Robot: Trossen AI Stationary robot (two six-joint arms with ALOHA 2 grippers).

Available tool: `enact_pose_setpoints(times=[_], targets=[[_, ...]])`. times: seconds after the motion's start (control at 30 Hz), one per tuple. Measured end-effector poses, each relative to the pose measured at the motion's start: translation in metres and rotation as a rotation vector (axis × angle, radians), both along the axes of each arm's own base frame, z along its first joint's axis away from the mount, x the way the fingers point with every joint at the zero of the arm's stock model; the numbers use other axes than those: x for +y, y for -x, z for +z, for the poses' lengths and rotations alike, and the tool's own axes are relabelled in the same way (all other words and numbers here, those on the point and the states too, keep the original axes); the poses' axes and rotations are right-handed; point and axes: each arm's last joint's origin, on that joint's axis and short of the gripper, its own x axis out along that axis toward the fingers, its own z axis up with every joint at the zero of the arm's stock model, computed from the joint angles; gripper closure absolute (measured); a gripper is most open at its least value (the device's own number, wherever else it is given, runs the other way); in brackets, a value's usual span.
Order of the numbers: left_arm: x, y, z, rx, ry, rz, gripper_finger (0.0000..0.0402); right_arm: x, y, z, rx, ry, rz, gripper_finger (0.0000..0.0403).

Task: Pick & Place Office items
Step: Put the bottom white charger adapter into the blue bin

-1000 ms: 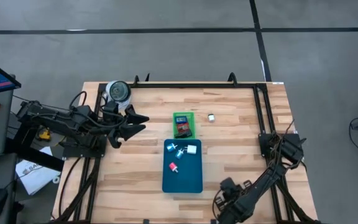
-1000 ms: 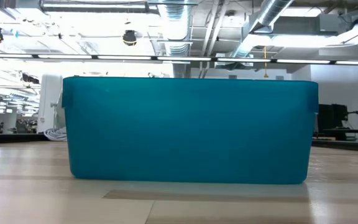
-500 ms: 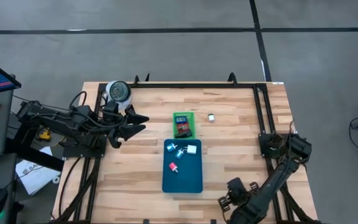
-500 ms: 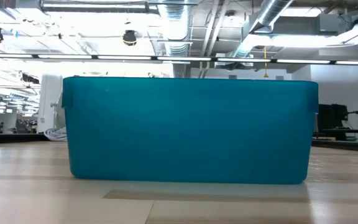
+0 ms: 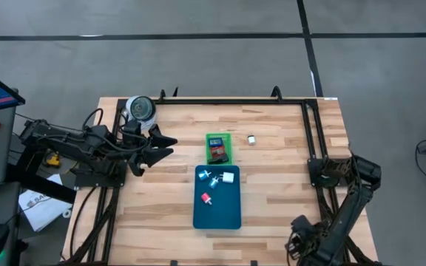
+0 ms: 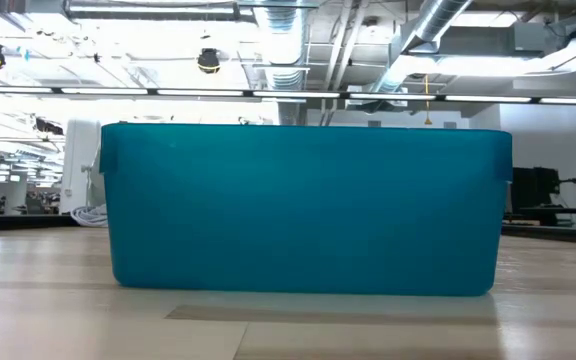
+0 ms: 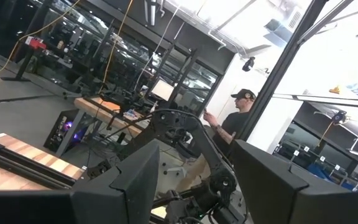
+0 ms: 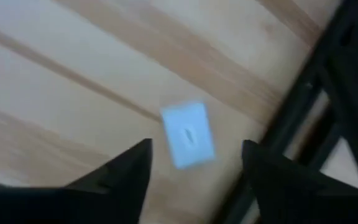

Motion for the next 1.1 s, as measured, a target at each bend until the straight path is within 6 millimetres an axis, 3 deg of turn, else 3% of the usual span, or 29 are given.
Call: enact_pose_setpoints(times=[0.17, 0.6, 1.1], targets=[[0.000, 0.000, 0.000, 0.000, 0.001, 0.000, 0.0202, 0.000, 0.002, -0.002, 0.065, -0.034, 0.057, 0.0128], [-0.002, 0.001, 0.001, -0.008, 0.028, -0.019, 0.0202, -0.001, 0.014, -0.042, 0.080, -0.125, 0.095, 0.0127], [-0.003, 0.001, 0.001, -0.008, 0.039, -0.023, 0.0202, -0.011, 0.021, -0.071, 0.054, -0.162, 0.100, 0.0128]])
